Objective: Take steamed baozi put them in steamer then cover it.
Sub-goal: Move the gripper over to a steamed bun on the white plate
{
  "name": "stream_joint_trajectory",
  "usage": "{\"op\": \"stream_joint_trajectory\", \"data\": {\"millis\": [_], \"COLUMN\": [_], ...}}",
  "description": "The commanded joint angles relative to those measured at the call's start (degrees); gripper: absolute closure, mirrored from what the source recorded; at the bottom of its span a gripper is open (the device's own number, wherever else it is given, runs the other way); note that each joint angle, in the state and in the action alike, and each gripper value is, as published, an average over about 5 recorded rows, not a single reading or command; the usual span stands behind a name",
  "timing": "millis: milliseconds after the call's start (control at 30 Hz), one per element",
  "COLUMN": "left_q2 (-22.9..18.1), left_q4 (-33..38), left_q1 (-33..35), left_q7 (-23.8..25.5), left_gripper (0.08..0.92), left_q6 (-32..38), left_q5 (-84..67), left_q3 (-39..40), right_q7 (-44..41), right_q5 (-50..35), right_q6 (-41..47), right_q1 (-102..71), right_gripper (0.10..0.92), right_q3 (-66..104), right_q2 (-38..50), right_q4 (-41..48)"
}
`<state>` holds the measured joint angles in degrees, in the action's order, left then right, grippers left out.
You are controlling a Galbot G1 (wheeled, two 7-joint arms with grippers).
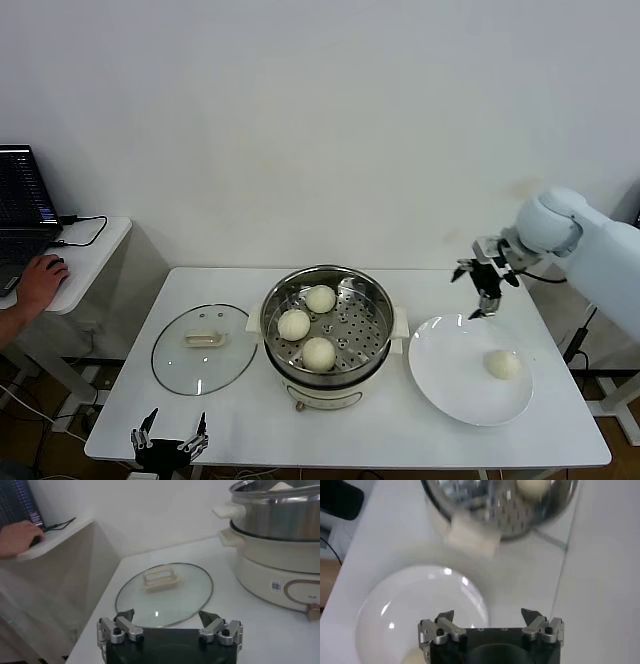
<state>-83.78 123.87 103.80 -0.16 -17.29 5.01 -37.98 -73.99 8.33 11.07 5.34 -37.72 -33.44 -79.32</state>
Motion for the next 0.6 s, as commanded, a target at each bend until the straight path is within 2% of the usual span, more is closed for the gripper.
{"op": "stream_joint_trajectory", "data": {"millis": [33,333,600], "left_q2": [-0.05,0.18,-0.02], "left_q4": [-0.2,-1.07,-1.87], "left_q1": [0.28,-0.05,-0.76], "left_q7": [0.03,0.12,0.24], "left_gripper": [0.177,0.177,0.177], "left_q6": [-0.01,-0.05,-0.16], "left_q5": [0.12,0.13,0.37], "left_q3": [-0.07,-0.57,-0.38], "right_q7": [0.5,1.42,1.75], "right_q5": [7.99,9.38,9.53], "right_q6": [1.03,0.79,-0.04], "right_q1": [-11.68,-15.03,-17.99], "right_gripper": [0.202,0.203,0.203], "right_q3": [7.33,9.91,11.13], "right_q2": [0.54,-2.59,-2.38], "right_q4": [5.92,10.14,9.29]}}
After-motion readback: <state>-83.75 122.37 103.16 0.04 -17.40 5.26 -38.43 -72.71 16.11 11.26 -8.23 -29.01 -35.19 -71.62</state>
